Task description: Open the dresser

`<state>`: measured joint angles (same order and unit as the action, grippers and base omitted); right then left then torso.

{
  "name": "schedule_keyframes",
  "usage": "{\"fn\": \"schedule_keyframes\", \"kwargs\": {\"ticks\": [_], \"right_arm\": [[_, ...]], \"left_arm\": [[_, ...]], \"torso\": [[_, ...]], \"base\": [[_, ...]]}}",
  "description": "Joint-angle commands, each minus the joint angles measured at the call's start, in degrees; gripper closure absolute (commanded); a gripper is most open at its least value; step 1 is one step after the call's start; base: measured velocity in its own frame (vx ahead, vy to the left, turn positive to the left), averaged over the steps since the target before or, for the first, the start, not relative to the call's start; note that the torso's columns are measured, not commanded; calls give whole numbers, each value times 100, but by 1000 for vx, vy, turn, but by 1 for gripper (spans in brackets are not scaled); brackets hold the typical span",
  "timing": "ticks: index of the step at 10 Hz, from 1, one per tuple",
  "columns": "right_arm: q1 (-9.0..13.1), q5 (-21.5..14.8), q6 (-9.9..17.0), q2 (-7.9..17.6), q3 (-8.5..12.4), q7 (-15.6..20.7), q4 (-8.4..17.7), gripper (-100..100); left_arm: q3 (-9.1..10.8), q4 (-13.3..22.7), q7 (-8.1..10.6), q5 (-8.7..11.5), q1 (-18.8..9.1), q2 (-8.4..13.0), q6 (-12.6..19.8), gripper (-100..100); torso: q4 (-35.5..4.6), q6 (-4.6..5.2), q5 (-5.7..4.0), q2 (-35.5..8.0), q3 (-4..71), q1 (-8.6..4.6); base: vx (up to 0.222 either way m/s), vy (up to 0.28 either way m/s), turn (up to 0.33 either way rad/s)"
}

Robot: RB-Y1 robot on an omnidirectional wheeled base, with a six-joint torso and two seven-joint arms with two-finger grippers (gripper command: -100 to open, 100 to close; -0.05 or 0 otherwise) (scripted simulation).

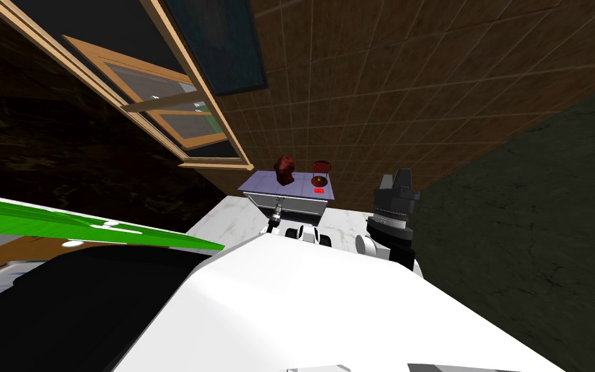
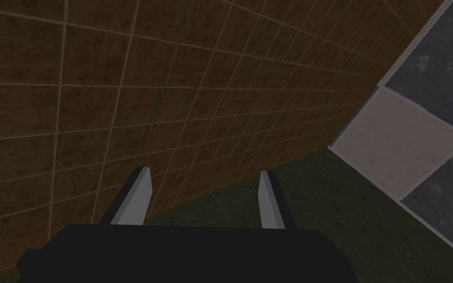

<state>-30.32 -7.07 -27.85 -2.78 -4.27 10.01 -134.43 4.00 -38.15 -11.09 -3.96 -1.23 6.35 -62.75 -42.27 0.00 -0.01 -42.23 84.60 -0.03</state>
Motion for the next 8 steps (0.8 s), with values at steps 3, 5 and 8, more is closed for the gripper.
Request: {"fn": "schedule_keyframes", "kwargs": {"ticks": [3, 5, 8], "right_arm": [[0, 0, 0, 0, 0, 0, 0, 0], [0, 0, 0, 0, 0, 0, 0, 0], [2, 0, 0, 0, 0, 0, 1, 0]], "left_arm": [[6, 229, -28, 0, 1, -19, -199, 100], [0, 202, -20, -3, 46, -28, -206, 100], [-16, 110, 63, -9, -88, 55, 7, 100]], "torso": [[-2, -1, 3, -9, -6, 10], [-4, -1, -3, -13, -9, -2], [-12, -4, -3, -51, -30, -4]], "base": [[-1, 7, -1], [-4, 14, -7], [-170, -22, 30]]}}
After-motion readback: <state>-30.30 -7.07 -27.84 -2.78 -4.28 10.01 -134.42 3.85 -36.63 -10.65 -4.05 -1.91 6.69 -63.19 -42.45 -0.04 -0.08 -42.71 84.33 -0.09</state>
